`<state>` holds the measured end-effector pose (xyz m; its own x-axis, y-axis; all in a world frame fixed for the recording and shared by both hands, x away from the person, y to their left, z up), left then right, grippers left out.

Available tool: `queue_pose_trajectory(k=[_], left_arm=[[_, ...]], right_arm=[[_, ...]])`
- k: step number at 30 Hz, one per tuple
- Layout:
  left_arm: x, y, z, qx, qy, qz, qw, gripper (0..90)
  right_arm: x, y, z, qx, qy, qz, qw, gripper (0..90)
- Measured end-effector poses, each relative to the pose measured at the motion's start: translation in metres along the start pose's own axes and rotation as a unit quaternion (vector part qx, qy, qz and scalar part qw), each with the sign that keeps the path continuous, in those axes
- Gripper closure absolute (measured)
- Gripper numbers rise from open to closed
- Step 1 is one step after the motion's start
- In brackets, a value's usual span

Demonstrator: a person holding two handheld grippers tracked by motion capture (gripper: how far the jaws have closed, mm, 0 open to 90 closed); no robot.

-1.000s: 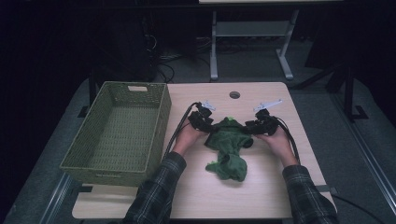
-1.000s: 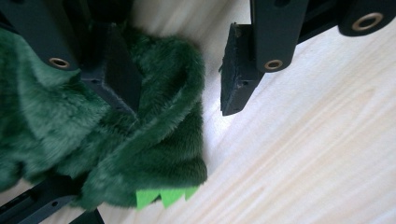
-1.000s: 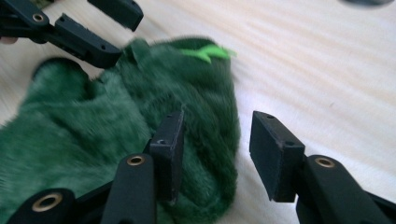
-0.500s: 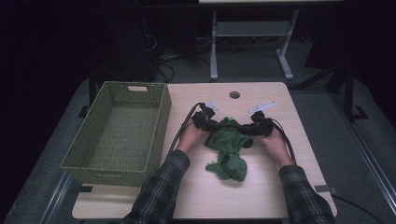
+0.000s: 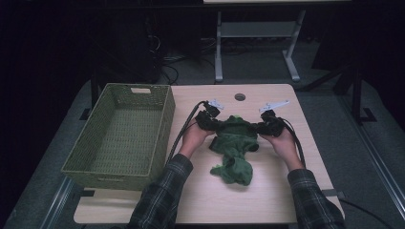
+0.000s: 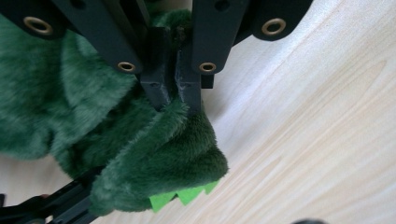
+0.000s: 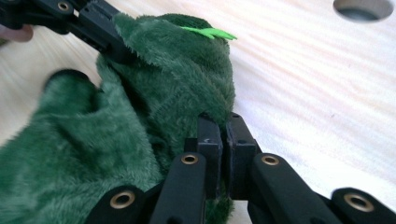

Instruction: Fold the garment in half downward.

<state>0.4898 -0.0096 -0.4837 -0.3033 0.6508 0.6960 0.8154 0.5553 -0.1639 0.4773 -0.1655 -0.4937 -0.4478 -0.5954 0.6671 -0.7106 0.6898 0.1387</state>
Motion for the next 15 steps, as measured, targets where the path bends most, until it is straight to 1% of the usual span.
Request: queue_pose_trajectory(k=[1,2,3,4,6,8,10,11,12,13,14,15], left_arm=[[0.003,-0.002,-0.001,-0.002,-0.001,-0.001,1.0000,85.8],[0.006,-0.003,-0.002,-0.004,-0.002,-0.001,1.0000,85.8],[0.010,-0.004,-0.002,-0.008,-0.001,-0.001,1.0000,85.8],[0.013,-0.006,-0.004,-0.004,-0.006,0.000,1.0000,85.8],[0.020,-0.008,-0.007,-0.007,-0.010,-0.001,0.9999,85.8],[0.026,-0.012,-0.011,-0.004,-0.023,0.002,0.9997,85.7],[0.033,-0.014,-0.015,-0.011,-0.030,-0.001,0.9995,85.7],[0.036,-0.014,-0.018,-0.012,-0.034,-0.003,0.9994,85.7],[0.038,-0.014,-0.021,-0.012,-0.036,-0.004,0.9993,85.7],[0.040,-0.014,-0.024,-0.013,-0.039,-0.005,0.9991,85.7],[0.043,-0.015,-0.026,-0.016,-0.042,-0.005,0.9990,85.7],[0.045,-0.015,-0.028,-0.012,-0.048,-0.004,0.9987,85.7]], right_arm=[[0.003,0.002,-0.002,0.000,-0.003,-0.001,1.0000,86.5],[0.006,0.002,-0.004,0.008,-0.009,-0.001,0.9999,86.5],[0.008,0.004,-0.005,0.008,-0.011,-0.002,0.9999,86.5],[0.011,0.005,-0.007,0.012,-0.014,-0.001,0.9998,86.5],[0.016,0.009,-0.009,0.015,-0.018,0.000,0.9997,86.5],[0.020,0.011,-0.011,0.021,-0.022,0.002,0.9995,86.5],[0.024,0.010,-0.014,0.028,-0.030,0.008,0.9992,86.8],[0.026,0.010,-0.016,0.023,-0.030,0.008,0.9992,86.8],[0.027,0.009,-0.018,0.022,-0.024,0.007,0.9995,86.8],[0.028,0.007,-0.021,0.028,-0.027,0.012,0.9992,86.8],[0.030,0.007,-0.026,0.027,-0.028,0.014,0.9991,86.8],[0.033,0.007,-0.030,0.027,-0.031,0.015,0.9990,86.9]])
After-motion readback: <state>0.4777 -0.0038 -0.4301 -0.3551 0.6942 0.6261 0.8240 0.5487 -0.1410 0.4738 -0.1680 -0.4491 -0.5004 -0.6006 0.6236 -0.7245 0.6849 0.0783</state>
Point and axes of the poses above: each handheld gripper's, and its own axes: x roughly backward along the jaws, z roughly out of its underside, y roughly to its left, the point moved 8 cm from there along -x, roughly forward along the jaws, and after that the axes turned 4 degrees about x, right-handed, at the moved point
